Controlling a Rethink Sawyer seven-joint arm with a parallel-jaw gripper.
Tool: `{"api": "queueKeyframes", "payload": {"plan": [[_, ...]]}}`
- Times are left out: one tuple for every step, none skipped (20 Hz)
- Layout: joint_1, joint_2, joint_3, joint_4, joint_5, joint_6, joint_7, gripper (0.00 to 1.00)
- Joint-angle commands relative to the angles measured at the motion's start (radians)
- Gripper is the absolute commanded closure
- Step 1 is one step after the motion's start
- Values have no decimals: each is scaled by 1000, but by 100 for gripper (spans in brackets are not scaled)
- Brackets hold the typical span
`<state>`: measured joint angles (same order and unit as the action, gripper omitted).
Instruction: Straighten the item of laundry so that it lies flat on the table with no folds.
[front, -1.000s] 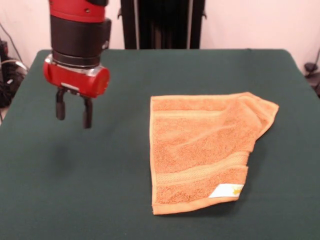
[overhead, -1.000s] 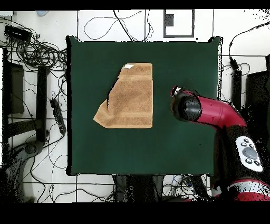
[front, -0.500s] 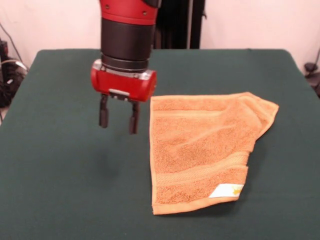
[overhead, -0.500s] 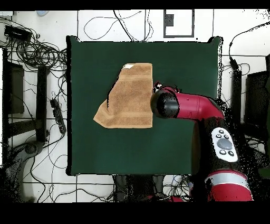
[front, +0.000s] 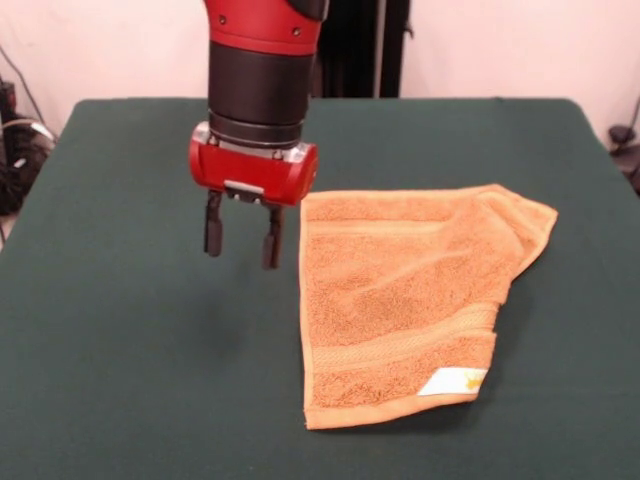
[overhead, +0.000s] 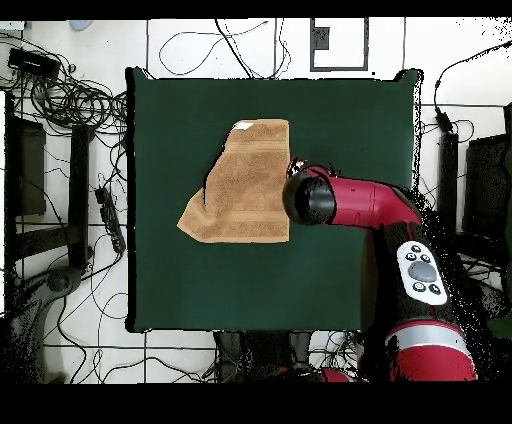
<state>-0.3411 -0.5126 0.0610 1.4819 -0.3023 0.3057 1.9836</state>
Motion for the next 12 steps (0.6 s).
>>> {"api": "queueKeyframes", "payload": {"plan": [[-22, 153, 146, 18, 0, -56, 39, 0], [-35, 170, 162, 9, -3, -58, 25, 0], [-44, 182, 172, 2, -8, -65, 16, 0], [-52, 191, 182, 0, -9, -65, 10, 0], [-53, 195, 184, -3, -12, -72, 12, 0], [-54, 198, 187, -3, -12, -72, 12, 0], [-51, 197, 186, -1, -12, -74, 19, 0], [-45, 194, 180, 1, -12, -77, 26, 0], [-37, 188, 172, 4, -10, -78, 37, 0], [-26, 179, 162, 7, -7, -73, 47, 0], [-17, 172, 155, 9, -6, -69, 51, 0], [-6, 168, 146, 11, -2, -71, 63, 0]]}}
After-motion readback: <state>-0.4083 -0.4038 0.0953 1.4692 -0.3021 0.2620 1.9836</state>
